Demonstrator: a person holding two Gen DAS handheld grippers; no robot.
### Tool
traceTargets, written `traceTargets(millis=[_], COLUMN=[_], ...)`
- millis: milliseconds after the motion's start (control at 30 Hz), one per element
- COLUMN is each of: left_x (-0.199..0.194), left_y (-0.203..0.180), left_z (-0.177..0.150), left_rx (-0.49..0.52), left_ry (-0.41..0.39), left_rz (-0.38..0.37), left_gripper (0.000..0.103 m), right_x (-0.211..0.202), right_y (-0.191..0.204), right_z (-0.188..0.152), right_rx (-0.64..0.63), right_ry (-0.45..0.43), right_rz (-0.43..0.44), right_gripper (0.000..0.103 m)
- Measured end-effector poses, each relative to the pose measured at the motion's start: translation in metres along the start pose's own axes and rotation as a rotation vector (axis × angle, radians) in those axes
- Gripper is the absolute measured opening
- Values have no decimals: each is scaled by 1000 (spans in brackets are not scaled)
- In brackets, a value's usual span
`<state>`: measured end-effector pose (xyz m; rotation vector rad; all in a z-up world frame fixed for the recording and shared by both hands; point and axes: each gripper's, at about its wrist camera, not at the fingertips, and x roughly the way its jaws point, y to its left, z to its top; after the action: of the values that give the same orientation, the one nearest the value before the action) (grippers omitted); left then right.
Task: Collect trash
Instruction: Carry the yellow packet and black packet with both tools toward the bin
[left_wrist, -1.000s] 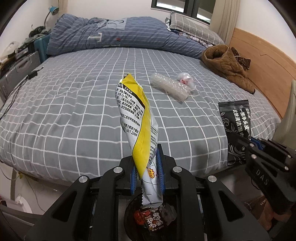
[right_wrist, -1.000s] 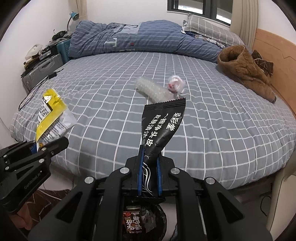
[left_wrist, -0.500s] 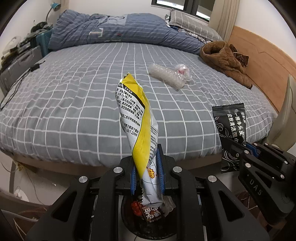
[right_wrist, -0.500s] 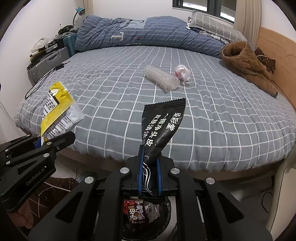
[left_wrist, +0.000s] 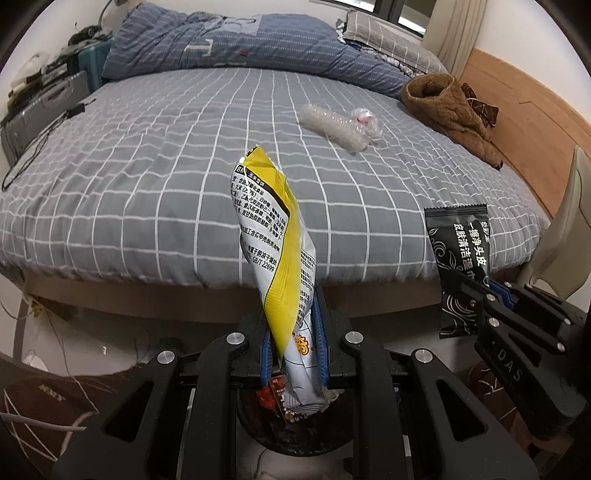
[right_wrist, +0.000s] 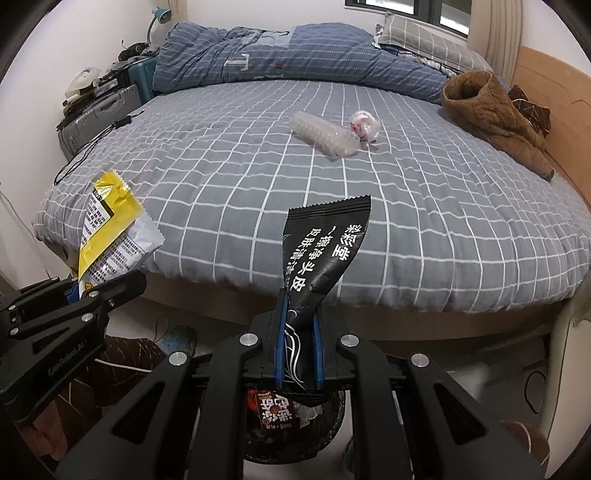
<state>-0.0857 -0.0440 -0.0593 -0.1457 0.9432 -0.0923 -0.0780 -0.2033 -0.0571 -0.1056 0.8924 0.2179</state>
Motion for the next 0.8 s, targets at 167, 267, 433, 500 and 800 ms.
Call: traceTargets(millis=[167,267,433,500,800], left_x=[-1,0,6,13,60], left_y=[5,8,14,17,20], left_z=[-13,-20,-29,-33,-49], left_rx=[-29,-39,-44,-43,-5], left_ry=[32,52,71,82,180], left_rz=[0,3,13,19,23], left_gripper=[18,18,18,18,18], right_x=[-2,1,11,20,73], right_y=[2,5,5,5,10], right_z=[-15,-23,-33,-38,-60], right_rx=[8,3,7,15,24], right_ry=[26,48,83,102,225], right_rz=[2,5,7,15,22], right_gripper=[11,11,11,11,11])
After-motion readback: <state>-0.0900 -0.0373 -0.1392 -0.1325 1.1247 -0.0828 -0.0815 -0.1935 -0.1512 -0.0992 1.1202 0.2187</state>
